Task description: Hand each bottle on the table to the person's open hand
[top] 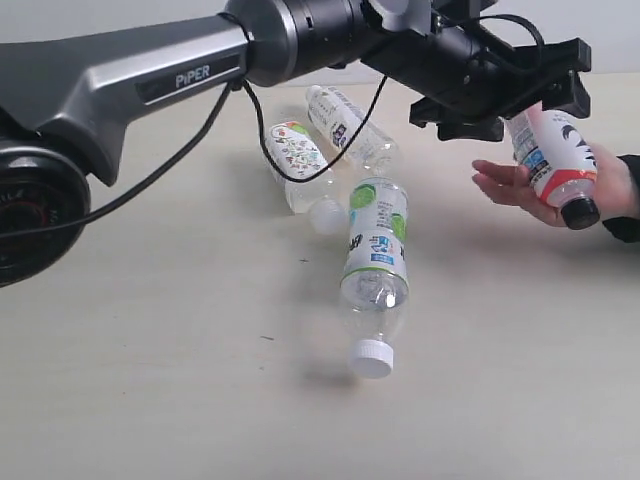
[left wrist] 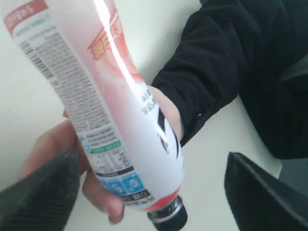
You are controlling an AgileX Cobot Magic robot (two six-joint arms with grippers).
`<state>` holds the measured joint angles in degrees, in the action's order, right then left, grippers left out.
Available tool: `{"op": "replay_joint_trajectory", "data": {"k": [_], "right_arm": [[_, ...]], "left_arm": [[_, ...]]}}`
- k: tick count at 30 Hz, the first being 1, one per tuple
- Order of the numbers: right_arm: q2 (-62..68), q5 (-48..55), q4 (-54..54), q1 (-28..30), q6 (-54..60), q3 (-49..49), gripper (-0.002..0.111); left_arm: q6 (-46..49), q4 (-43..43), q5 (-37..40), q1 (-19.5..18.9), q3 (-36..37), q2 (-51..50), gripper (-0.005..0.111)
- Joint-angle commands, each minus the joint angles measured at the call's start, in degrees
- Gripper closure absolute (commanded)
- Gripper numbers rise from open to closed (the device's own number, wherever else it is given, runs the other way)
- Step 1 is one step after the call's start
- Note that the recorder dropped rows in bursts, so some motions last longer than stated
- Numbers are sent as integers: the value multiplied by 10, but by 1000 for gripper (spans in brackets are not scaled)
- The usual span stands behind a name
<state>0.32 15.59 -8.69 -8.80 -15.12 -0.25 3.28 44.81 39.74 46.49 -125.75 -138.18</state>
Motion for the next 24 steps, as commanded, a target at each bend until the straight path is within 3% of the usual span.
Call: {"op": "replay_joint_trajectory", "data": {"k": [1,6,11,17,24], "right_arm": [[-3,-5,-2,-2,0,3,108],[-3,-5,-2,-2,0,3,108],[-3,-5,-2,-2,0,3,108],[-3,-5,-2,-2,0,3,108],[-3,-5,-2,-2,0,3,108]], "left_arm": [[37,-10,75,-23,-3,29,46],[95,-11,144,-41,-3,49,71],[171,-11,160,-48,12,69,104],[264,16,162,-53,77,104,107],[423,90,74,-58,246,199,107]]}}
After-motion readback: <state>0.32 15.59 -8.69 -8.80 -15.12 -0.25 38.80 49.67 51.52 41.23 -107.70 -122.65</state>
